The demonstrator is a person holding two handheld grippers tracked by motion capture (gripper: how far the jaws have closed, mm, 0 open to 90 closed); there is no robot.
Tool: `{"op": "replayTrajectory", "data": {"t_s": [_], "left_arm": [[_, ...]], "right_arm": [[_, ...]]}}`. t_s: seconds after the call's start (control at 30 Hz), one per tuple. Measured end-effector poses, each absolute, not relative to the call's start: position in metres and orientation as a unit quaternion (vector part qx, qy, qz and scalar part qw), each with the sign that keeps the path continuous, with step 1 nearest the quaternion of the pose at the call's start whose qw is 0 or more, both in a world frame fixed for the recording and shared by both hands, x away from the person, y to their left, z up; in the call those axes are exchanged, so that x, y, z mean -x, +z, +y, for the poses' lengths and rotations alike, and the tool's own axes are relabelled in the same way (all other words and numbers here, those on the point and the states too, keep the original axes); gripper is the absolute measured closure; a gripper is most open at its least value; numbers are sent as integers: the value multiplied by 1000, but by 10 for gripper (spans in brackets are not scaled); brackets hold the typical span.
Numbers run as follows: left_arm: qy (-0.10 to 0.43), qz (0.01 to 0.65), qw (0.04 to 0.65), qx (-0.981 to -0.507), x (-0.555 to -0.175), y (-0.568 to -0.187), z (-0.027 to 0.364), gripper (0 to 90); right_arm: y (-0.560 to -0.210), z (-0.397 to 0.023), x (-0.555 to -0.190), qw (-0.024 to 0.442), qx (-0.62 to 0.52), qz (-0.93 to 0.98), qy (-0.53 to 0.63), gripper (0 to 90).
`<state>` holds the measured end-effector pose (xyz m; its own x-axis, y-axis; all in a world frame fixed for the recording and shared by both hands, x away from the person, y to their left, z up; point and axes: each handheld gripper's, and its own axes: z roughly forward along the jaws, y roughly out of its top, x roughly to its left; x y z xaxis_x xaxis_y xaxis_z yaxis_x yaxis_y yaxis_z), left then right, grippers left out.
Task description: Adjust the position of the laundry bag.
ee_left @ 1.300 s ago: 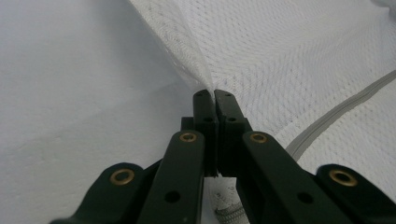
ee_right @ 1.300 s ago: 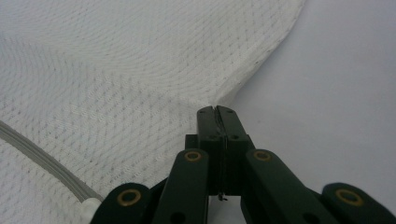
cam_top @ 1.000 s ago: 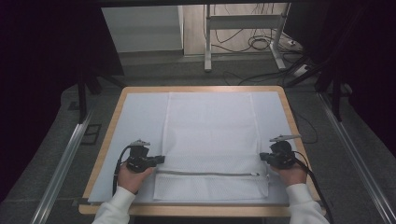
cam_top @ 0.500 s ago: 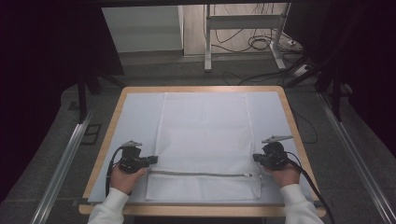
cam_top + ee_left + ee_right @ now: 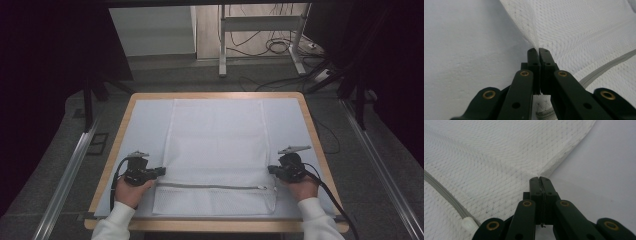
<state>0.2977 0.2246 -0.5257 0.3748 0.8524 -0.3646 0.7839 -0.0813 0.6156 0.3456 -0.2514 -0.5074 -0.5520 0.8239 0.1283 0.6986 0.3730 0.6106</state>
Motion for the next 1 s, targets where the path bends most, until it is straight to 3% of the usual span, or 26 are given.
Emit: {"op": "replayTrajectory", "data": {"t_s": [0.23, 0.33, 0.47, 0.6, 0.73, 1.0], "left_arm": [[53, 559, 383, -733, -296, -526, 224, 884], [63, 564, 377, -732, -296, -526, 225, 821], [83, 558, 384, -731, -294, -521, 227, 512], [105, 553, 410, -717, -288, -507, 225, 343], [110, 543, 424, -717, -283, -498, 219, 309], [109, 522, 434, -726, -280, -486, 198, 286]], "right_arm": [[-509, -251, -346, 100, -460, 824, 314, 880], [-509, -251, -346, 100, -460, 826, 312, 870], [-508, -253, -347, 125, -462, 823, 306, 611], [-502, -258, -347, 156, -461, 808, 331, 405], [-497, -262, -346, 170, -462, 797, 349, 295], [-493, -266, -347, 172, -462, 791, 362, 254]]}}
